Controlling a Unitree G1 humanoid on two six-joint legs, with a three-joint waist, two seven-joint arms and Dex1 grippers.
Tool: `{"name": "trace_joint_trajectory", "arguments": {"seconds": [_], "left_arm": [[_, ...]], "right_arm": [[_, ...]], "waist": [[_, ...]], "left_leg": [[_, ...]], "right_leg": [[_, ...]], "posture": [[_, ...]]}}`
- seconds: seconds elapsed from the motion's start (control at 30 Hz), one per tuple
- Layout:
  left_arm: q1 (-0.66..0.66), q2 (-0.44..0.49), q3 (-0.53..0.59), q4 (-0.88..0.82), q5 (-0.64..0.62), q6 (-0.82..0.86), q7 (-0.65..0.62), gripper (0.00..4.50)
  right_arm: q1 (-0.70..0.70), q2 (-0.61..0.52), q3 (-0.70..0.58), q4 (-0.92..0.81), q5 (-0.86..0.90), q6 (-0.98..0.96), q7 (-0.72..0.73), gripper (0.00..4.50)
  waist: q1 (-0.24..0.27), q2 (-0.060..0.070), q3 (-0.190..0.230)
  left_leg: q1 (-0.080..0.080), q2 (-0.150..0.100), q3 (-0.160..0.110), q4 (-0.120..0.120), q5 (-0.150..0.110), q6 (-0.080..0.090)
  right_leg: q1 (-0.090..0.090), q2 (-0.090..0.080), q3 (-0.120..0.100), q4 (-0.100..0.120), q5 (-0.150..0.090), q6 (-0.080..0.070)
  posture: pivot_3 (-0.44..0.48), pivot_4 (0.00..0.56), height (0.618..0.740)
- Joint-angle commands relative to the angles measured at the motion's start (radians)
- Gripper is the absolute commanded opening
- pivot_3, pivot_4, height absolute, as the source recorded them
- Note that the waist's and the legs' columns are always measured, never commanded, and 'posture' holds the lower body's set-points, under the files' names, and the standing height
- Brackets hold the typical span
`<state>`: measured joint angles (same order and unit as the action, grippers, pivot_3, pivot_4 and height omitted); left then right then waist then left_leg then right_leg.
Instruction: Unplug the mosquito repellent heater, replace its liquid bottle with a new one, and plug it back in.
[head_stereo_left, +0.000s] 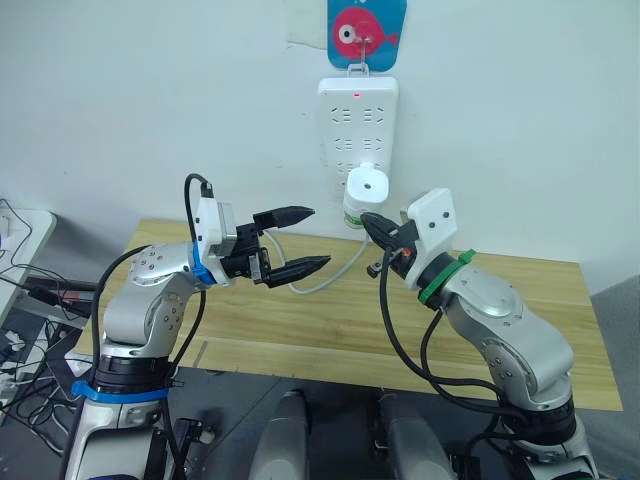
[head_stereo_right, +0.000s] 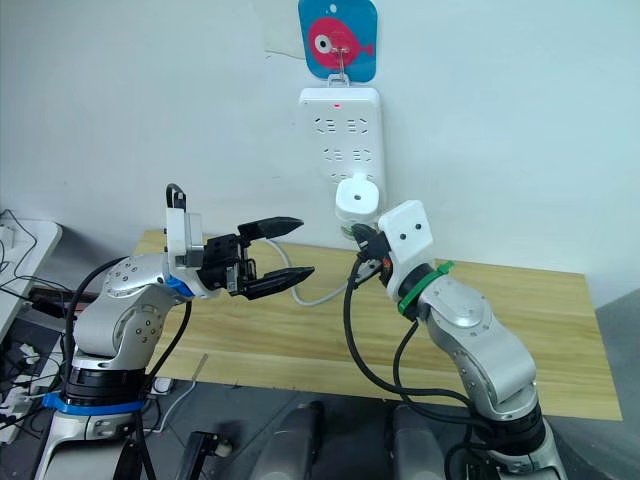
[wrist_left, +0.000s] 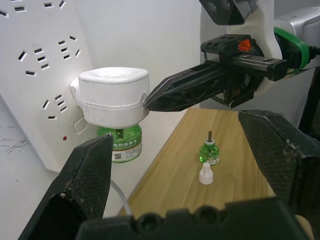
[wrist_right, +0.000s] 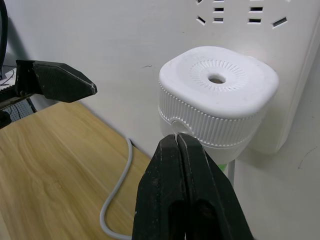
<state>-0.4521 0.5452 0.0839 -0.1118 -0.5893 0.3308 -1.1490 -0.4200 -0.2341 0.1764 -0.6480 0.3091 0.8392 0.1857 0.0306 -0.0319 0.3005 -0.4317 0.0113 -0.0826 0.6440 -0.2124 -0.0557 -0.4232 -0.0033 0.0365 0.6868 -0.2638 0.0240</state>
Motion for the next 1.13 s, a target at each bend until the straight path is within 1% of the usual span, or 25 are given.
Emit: {"name": "trace_joint_trajectory", "arguments": {"seconds": [0.03,0.2,0.23,0.27,0.3,0.4,0.47,0.57,0.63,0.67,0.73,0.83,0.97,1.1,1.13], "left_arm": [[-0.003,0.005,0.009,-0.021,-0.015,-0.017,-0.008,4.50],[-0.001,0.011,0.013,-0.010,-0.014,0.009,0.014,4.50],[-0.004,0.015,0.015,-0.005,-0.011,0.014,0.018,4.50],[-0.005,0.019,0.017,-0.001,-0.008,0.023,0.026,4.50],[-0.006,0.022,0.019,0.003,-0.007,0.039,0.039,4.50],[-0.009,0.025,0.024,0.009,-0.010,0.072,0.077,4.50],[-0.009,0.034,0.017,0.012,0.004,0.078,0.093,4.50],[0.008,0.070,-0.012,0.002,0.069,0.074,0.114,4.50],[0.021,0.103,-0.010,-0.022,0.097,0.063,0.119,4.50],[0.017,0.115,-0.006,-0.021,0.113,0.065,0.135,4.50],[0.007,0.123,-0.004,-0.017,0.131,0.065,0.157,4.50],[-0.004,0.118,-0.004,-0.028,0.126,0.063,0.162,4.50],[-0.004,0.116,-0.003,-0.052,0.117,0.075,0.173,4.50],[-0.005,0.115,0.002,-0.041,0.104,0.085,0.171,4.50],[-0.007,0.121,-0.003,-0.033,0.117,0.080,0.173,4.50]], "right_arm": [[-0.037,0.000,-0.057,-0.016,-0.031,-0.015,-0.035,0.03],[0.017,-0.063,-0.048,-0.104,0.054,0.030,0.070,0.03],[0.035,-0.090,-0.055,-0.136,0.074,0.039,0.095,0.30],[0.051,-0.114,-0.066,-0.164,0.096,0.050,0.119,0.38],[0.068,-0.139,-0.079,-0.187,0.115,0.057,0.143,0.56],[0.092,-0.185,-0.106,-0.217,0.149,0.060,0.175,1.59],[0.106,-0.206,-0.127,-0.225,0.166,0.061,0.186,2.36],[0.154,-0.273,-0.189,-0.242,0.193,0.052,0.234,3.47],[0.202,-0.333,-0.257,-0.239,0.192,0.014,0.275,4.23],[0.223,-0.357,-0.300,-0.236,0.202,0.000,0.295,4.42],[0.244,-0.383,-0.352,-0.233,0.222,-0.017,0.316,4.42],[0.243,-0.387,-0.373,-0.229,0.222,-0.033,0.305,4.42],[0.241,-0.385,-0.370,-0.238,0.238,-0.030,0.285,4.42],[0.240,-0.381,-0.352,-0.237,0.237,-0.031,0.271,4.42],[0.236,-0.381,-0.349,-0.234,0.235,-0.032,0.269,4.42]], "waist": [[0.000,0.000,0.000],[0.001,0.000,0.000],[0.001,0.000,0.000],[0.001,0.000,0.000],[0.001,0.000,0.000],[0.002,0.000,0.000],[0.000,0.000,0.000],[0.004,0.000,0.000],[0.007,0.000,0.000],[0.010,0.000,0.000],[0.017,0.000,0.000],[0.024,0.000,0.000],[0.029,0.000,0.000],[0.034,0.000,0.000],[0.034,0.000,0.000]], "left_leg": [[0.000,0.000,0.000,0.000,0.000,0.000],[0.000,0.000,0.000,0.000,0.000,0.000],[0.000,0.000,0.000,-0.001,0.000,0.000],[0.000,0.000,-0.001,-0.001,0.000,0.000],[-0.001,0.000,-0.001,-0.002,0.000,0.000],[-0.001,0.000,-0.001,-0.002,0.000,0.000],[-0.001,0.000,0.000,-0.002,0.000,0.000],[-0.001,0.000,-0.001,-0.002,0.000,0.000],[-0.001,0.000,0.000,-0.002,0.000,0.000],[-0.001,0.000,0.000,-0.002,0.000,0.000],[-0.001,-0.001,0.001,-0.002,0.000,0.000],[-0.001,0.000,0.001,-0.002,0.000,0.000],[-0.001,0.000,0.001,-0.002,0.000,0.000],[-0.001,0.000,0.001,-0.002,0.000,0.000],[-0.001,0.000,0.001,-0.002,0.000,0.000]], "right_leg": [[0.000,0.000,0.000,0.000,0.000,0.000],[0.000,0.000,0.000,-0.001,0.000,0.000],[0.001,0.000,0.000,-0.002,0.000,0.000],[0.001,0.000,0.000,-0.003,0.000,0.000],[0.001,0.000,-0.001,-0.005,0.000,0.000],[0.001,0.000,-0.001,-0.005,0.000,0.000],[0.001,-0.001,-0.001,-0.005,0.000,0.000],[0.001,0.000,-0.001,-0.005,0.000,0.000],[0.001,0.000,-0.001,-0.005,0.000,0.000],[0.001,0.000,-0.001,-0.005,0.000,0.000],[0.001,0.000,-0.001,-0.006,0.000,0.000],[0.001,0.000,-0.001,-0.006,0.000,0.000],[0.001,0.000,0.000,-0.006,0.000,0.000],[0.001,0.000,0.000,-0.006,0.000,0.000],[0.001,0.000,0.000,-0.006,0.000,0.000]], "posture": [[0.223,0.275,0.740],[0.224,0.272,0.740],[0.224,0.272,0.740],[0.224,0.272,0.740],[0.229,0.267,0.740],[0.229,0.267,0.740],[0.238,0.261,0.740],[0.244,0.260,0.740],[0.250,0.260,0.740],[0.258,0.260,0.740],[0.264,0.259,0.740],[0.268,0.259,0.740],[0.272,0.256,0.740],[0.274,0.256,0.740],[0.273,0.254,0.740]]}}
